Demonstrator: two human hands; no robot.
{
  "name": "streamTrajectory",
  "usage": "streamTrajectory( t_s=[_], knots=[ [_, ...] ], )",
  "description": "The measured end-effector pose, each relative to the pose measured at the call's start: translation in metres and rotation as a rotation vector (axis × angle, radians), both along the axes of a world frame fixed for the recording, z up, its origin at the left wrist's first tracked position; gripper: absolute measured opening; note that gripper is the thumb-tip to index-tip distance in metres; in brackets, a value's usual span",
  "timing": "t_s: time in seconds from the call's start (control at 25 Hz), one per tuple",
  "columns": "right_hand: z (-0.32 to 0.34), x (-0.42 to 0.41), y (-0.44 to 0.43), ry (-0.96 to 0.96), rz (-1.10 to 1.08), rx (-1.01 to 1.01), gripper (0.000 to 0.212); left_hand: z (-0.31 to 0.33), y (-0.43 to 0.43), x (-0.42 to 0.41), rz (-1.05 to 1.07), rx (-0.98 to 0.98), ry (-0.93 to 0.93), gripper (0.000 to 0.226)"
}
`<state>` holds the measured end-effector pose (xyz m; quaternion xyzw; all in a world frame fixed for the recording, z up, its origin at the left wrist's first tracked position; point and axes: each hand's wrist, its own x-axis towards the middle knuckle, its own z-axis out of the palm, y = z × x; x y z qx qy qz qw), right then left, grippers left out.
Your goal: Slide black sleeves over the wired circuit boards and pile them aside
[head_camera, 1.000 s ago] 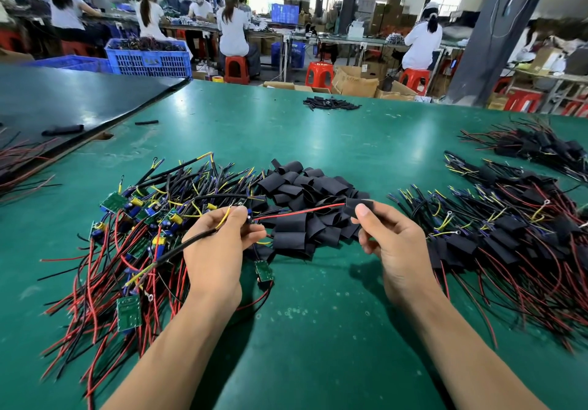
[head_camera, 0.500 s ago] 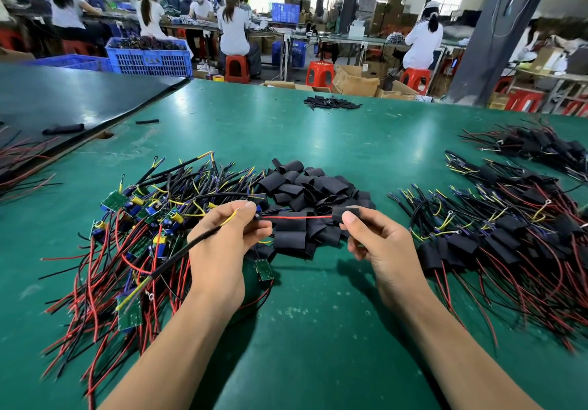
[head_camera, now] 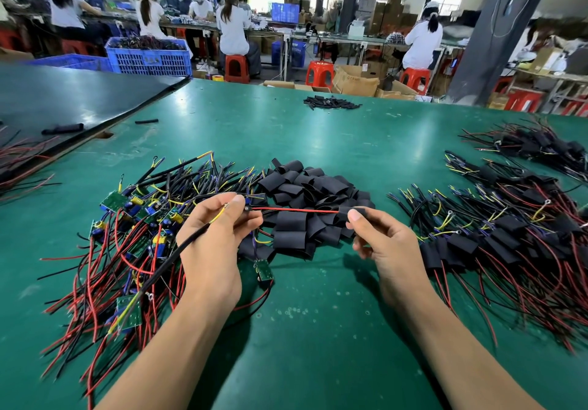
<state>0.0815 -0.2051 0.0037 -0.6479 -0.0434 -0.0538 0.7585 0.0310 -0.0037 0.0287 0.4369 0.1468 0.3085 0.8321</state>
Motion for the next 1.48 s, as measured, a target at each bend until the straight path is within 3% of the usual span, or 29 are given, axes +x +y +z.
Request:
streamTrajectory(
  t_s=[0.24, 0.44, 0.64, 0.84, 1.0, 1.16, 1.48],
  knots=[
    [0.002, -0.002, 0.000, 0.042, 0.020, 0.004, 0.010, 0.000, -0.001, -0.001, -0.033, 0.001, 0.001, 0.013],
    [0.002, -0.004, 0.003, 0.087, 0.142, 0.068, 0.034, 0.001, -0.006, -0.001, -0.136, -0.023, 0.042, 0.008],
    [-0.001, -0.007, 0.014, 0.072, 0.281, 0.125, 0.027, -0.003, -0.011, -0.001, -0.349, -0.142, 0.160, 0.012],
    [0.000, -0.011, 0.020, -0.010, 0.302, 0.094, 0.036, -0.002, -0.016, -0.003, -0.478, -0.138, 0.201, 0.013],
    [0.004, -0.013, 0.019, -0.079, 0.236, -0.023, 0.022, -0.002, -0.017, -0.005, -0.503, -0.089, 0.224, 0.016],
    [0.008, -0.018, 0.015, -0.117, 0.255, -0.114, 0.021, -0.002, -0.014, -0.004, -0.533, -0.096, 0.254, 0.015],
    [0.009, -0.019, 0.018, -0.124, 0.256, -0.072, 0.021, -0.001, -0.015, -0.005, -0.567, -0.015, 0.237, 0.027]
  ],
)
